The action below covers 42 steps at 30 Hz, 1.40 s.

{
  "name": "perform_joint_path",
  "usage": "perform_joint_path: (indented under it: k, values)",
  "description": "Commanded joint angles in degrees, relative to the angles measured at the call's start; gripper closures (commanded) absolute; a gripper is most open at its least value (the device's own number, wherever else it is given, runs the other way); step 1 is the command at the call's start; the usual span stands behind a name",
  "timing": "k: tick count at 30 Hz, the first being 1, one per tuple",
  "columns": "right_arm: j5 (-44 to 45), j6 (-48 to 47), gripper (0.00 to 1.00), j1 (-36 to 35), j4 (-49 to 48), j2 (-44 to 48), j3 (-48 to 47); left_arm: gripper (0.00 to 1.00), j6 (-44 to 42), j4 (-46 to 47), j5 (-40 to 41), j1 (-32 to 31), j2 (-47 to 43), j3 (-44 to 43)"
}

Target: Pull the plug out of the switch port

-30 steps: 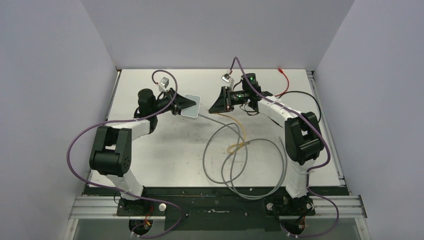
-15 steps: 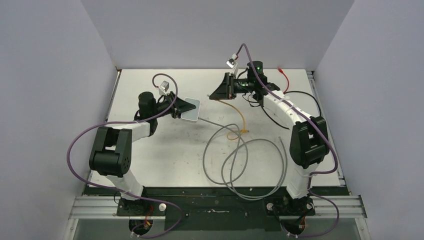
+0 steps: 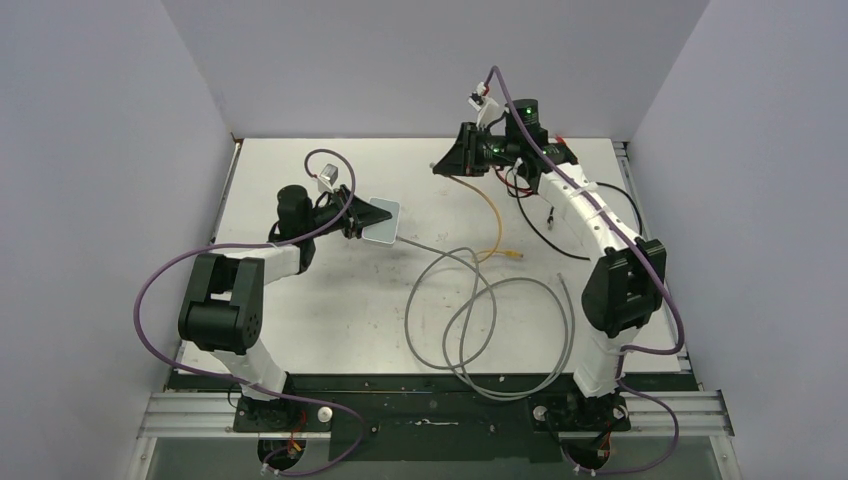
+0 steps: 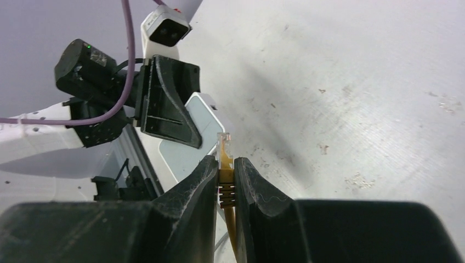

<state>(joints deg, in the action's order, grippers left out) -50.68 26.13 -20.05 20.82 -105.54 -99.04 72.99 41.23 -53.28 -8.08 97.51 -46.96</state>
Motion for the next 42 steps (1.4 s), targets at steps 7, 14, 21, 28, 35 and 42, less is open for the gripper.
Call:
perform_joint_path:
  k: [7,14,21,28,35,42]
  values:
    - [16.4,-8.9,0.95,0.0,11.0,3.2,-8.2,1.00,-4.2,-4.1,0.0,0.5,-3.7,-2.8]
    - [21.8,-9.8,0.95,1.6,12.5,2.2,-9.3,1.00,-5.5,-6.1,-0.1,0.4,-4.0,-3.6]
    - [24.9,-10.3,0.95,4.8,13.2,1.5,-10.2,1.00,-7.4,-9.1,-0.4,0.4,-4.6,-4.6]
    - [26.9,-10.6,0.95,6.4,12.9,1.8,-11.5,1.00,-7.8,-9.9,-0.4,0.4,-4.8,-5.0]
    - [29.3,-10.5,0.95,7.7,11.0,1.7,-13.5,1.00,-8.0,-10.2,-0.4,0.4,-4.7,-4.8]
    - [30.1,-9.6,0.95,10.0,9.4,0.0,-16.1,1.00,-8.0,-10.2,-0.4,0.4,-5.2,-4.2]
